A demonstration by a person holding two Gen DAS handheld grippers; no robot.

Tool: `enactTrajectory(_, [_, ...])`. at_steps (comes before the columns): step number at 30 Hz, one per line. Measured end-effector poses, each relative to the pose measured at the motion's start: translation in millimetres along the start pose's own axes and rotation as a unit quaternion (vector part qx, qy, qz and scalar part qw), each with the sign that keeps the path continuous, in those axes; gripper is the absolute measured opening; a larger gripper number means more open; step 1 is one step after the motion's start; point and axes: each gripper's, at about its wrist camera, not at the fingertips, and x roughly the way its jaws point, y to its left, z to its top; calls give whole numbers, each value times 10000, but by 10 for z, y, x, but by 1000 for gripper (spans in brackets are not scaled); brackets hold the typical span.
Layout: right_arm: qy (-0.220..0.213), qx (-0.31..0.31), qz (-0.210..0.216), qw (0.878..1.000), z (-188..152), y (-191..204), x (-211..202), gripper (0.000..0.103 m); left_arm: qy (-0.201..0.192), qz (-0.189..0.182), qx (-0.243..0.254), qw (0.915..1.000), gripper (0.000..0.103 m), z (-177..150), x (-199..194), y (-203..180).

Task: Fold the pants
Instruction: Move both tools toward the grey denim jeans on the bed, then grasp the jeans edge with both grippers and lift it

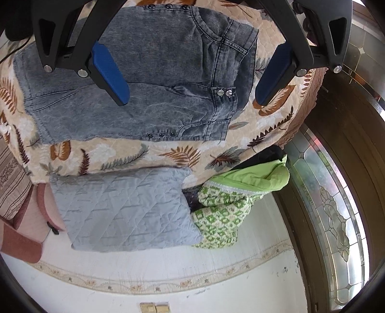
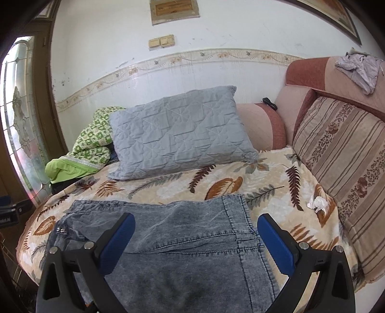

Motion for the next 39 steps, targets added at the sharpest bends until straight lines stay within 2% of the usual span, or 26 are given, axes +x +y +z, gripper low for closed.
enactTrajectory(3, [196,177,-85,9996,70,-178,344,103,327,187,50,9993,103,6,425,125])
enactTrajectory(7, [703,336,-275,9966,116,-480,986,102,1029,227,-123,9944,103,46,1073,400])
enactTrajectory(10, [1115,576,-404,9913,88,-709,1492,102,1497,312,-315,9877,103,115,1562,657])
enactTrajectory(14, [1551,1265,-433,9788,19,-992,2157,102,1964,288,-703,9776,103,268,2173,1002])
enactTrajectory(21, [1863,2017,-721,9589,-50,-1264,2876,101,2421,430,-1238,9614,103,551,2968,1314])
enactTrajectory(26, [2201,1936,-613,9541,-199,-1225,3136,93,2709,270,-1490,9506,102,655,3431,1357])
enactTrajectory(28, [2224,1812,-671,9556,-222,-1215,3158,91,2791,172,-1585,9469,96,675,3595,1348])
enactTrajectory(30, [2257,1636,-571,9587,-198,-1165,3201,80,2947,-39,-1697,9404,79,664,3732,1308])
enactTrajectory(31, [2282,1586,-527,9592,-195,-1152,3225,80,3021,-146,-1716,9376,76,651,3789,1274])
enactTrajectory(33, [2335,1502,-502,9594,-200,-1138,3272,78,3151,-281,-1613,9348,62,612,3903,1177])
enactTrajectory(34, [2350,1453,-490,9598,-201,-1133,3293,75,3170,-346,-1581,9345,58,593,3937,1140])
enactTrajectory(36, [2367,1317,-507,9613,-197,-1121,3340,63,2982,-464,-1599,9399,42,606,3923,1111])
enactTrajectory(37, [2405,1295,-482,9608,-190,-1125,3342,59,2940,-496,-1565,9416,40,616,3915,1097])
enactTrajectory(38, [2400,1259,-452,9615,-190,-1130,3338,50,2922,-523,-1537,9425,35,619,3911,1087])
enactTrajectory(39, [2408,1209,-444,9620,-192,-1125,3331,44,2901,-596,-1554,9424,24,618,3901,1084])
